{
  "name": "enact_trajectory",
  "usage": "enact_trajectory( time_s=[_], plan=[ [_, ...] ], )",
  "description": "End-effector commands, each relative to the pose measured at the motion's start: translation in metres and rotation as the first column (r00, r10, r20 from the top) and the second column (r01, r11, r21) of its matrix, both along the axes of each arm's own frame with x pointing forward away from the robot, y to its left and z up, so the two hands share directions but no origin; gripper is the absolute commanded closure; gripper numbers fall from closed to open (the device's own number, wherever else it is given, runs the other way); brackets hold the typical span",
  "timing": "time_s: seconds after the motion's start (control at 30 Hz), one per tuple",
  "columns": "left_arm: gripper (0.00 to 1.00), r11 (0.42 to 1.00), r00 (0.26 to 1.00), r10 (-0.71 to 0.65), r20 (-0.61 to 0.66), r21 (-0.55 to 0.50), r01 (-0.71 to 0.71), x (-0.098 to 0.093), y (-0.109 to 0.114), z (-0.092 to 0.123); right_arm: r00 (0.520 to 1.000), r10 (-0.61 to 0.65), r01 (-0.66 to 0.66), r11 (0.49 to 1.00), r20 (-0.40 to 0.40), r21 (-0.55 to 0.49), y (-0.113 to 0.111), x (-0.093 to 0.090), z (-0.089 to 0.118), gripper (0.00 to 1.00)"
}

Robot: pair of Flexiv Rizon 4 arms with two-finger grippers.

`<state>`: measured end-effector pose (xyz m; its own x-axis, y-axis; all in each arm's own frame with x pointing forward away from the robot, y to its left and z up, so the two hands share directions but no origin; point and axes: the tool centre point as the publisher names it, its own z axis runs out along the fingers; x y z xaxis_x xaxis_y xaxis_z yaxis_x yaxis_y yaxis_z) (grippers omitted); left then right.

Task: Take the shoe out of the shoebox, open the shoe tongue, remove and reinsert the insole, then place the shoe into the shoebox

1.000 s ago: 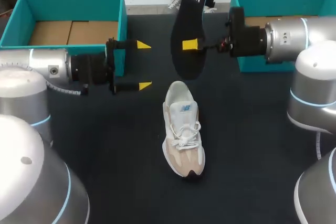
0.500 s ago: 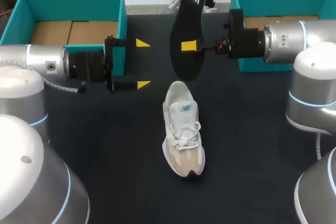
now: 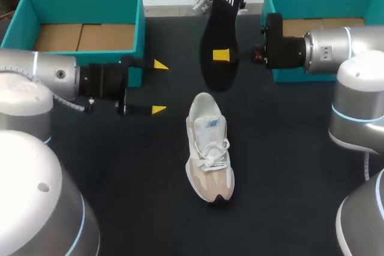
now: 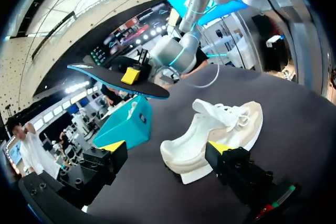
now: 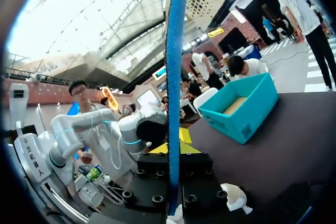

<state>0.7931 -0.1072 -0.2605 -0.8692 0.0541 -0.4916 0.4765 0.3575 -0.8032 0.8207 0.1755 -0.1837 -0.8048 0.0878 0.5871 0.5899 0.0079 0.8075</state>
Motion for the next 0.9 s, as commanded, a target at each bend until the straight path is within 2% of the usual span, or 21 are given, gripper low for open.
enact_trajectory(
  time_s=[0.03,0.2,0.33,0.43,0.6,0.77,0.9],
  plan=[
    [0.0,0.998,0.998,-0.004,-0.063,0.055,0.007,-0.004,-0.001,-0.009,0.999,0.027,-0.027,0.999,0.027,0.018,0.001,0.009,-0.013,1.0],
    [0.0,0.995,0.99,0.015,-0.141,0.1,0.0,-0.011,0.0,-0.029,0.996,0.062,-0.062,0.998,0.067,0.008,0.002,0.008,-0.029,1.0],
    [0.0,0.988,0.983,0.022,-0.18,0.153,0.006,-0.019,-0.002,-0.042,0.996,0.068,-0.067,0.998,0.055,-0.005,0.008,0.006,-0.042,1.0],
    [0.0,0.979,0.983,0.023,-0.184,0.202,0.015,-0.026,-0.006,-0.049,0.996,0.068,-0.067,0.998,0.055,-0.005,0.008,0.006,-0.042,1.0],
    [0.0,0.974,0.978,0.022,-0.21,0.227,0.026,-0.031,-0.013,-0.056,0.996,0.068,-0.067,0.998,0.055,-0.005,0.008,0.006,-0.042,1.0],
    [0.0,0.964,0.973,0.015,-0.231,0.261,0.047,-0.03,-0.021,-0.065,0.996,0.068,-0.067,0.998,0.055,-0.005,0.008,0.006,-0.042,1.0],
    [0.0,0.959,0.974,0.002,-0.228,0.275,0.062,-0.028,-0.028,-0.064,0.996,0.068,-0.067,0.998,0.055,-0.005,0.008,0.006,-0.042,1.0]
  ],
)
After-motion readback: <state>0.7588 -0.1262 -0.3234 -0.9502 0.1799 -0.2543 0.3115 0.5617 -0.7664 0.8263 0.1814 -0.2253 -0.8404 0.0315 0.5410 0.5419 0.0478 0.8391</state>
